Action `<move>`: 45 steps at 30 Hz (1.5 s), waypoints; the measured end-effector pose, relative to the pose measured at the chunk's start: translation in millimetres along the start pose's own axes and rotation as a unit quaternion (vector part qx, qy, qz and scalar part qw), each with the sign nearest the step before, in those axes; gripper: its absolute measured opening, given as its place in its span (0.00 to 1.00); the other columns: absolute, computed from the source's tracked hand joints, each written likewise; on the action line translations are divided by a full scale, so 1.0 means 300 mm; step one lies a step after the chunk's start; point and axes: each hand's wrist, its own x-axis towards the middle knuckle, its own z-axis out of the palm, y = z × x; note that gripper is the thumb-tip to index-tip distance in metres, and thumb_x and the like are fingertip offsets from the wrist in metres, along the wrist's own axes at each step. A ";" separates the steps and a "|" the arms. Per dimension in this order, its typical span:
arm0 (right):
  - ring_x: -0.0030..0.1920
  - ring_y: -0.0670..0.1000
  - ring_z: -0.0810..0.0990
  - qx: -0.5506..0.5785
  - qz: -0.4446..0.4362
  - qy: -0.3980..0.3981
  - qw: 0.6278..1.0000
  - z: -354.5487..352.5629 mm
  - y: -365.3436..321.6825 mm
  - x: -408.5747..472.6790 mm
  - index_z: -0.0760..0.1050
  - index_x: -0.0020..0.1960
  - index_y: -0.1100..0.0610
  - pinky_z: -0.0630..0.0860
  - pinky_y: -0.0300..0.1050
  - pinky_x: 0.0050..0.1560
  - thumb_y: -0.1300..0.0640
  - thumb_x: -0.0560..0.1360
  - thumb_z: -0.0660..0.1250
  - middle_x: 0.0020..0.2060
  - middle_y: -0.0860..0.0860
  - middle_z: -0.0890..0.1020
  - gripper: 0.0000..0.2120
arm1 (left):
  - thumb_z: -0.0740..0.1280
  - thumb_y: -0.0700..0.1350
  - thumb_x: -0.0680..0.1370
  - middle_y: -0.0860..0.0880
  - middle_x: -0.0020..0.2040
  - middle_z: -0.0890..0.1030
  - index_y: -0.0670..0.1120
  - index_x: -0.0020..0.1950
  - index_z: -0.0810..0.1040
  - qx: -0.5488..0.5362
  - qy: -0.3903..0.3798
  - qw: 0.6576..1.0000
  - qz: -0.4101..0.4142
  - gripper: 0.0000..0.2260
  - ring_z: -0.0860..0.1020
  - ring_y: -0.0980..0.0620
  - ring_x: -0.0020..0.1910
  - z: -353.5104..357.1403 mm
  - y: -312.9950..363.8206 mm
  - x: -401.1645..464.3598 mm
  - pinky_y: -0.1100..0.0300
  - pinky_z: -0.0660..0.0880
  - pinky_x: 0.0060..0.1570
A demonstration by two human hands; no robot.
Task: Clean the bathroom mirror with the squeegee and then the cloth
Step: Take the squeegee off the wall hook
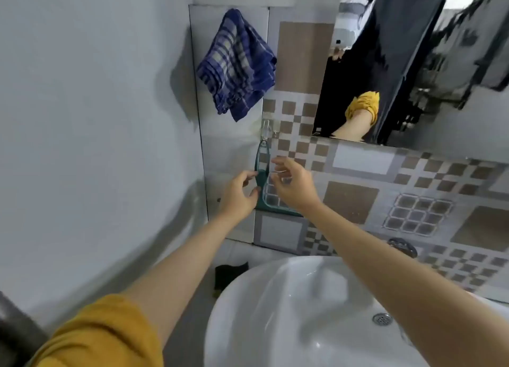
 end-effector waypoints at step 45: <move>0.54 0.51 0.79 -0.304 -0.292 -0.027 0.907 -0.548 -0.229 -0.036 0.80 0.54 0.51 0.71 0.54 0.58 0.51 0.68 0.76 0.51 0.47 0.82 0.16 | 0.69 0.26 0.69 0.43 0.51 0.82 0.38 0.54 0.79 -0.212 -0.132 0.962 0.114 0.16 0.82 0.53 0.46 -0.101 0.421 -0.013 0.64 0.78 0.49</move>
